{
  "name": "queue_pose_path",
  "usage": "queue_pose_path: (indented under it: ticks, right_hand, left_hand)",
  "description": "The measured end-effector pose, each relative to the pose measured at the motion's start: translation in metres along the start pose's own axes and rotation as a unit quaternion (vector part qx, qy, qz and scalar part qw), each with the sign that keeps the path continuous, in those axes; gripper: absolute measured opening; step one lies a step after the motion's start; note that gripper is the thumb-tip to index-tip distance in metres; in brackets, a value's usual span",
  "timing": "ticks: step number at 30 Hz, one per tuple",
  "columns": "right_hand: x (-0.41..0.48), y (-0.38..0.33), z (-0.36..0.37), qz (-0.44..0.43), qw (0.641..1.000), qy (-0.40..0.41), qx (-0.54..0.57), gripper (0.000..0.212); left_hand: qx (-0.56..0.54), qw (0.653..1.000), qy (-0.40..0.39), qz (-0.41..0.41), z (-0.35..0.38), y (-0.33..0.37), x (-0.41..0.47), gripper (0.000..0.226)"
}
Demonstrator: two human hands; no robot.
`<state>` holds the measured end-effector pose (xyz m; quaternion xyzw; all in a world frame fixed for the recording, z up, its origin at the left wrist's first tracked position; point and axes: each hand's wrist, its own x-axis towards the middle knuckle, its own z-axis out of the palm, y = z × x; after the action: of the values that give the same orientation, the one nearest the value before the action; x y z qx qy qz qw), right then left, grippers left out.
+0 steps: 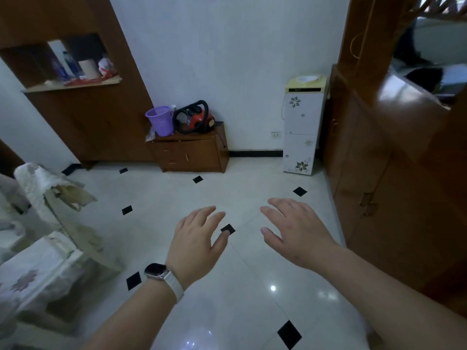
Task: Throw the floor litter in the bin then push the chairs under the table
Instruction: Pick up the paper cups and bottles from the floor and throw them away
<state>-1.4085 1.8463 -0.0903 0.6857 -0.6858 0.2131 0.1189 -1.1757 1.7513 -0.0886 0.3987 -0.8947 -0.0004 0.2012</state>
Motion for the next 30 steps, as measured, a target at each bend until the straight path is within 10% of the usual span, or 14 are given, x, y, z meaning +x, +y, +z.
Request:
queue_pose_path:
  ticks: [30]
  right_hand:
    - [0.46,0.0,0.228,-0.125,0.99,-0.062,-0.002,0.046]
  left_hand:
    - [0.047,0.995,0.073,-0.056,0.076,-0.331,0.309,0.042]
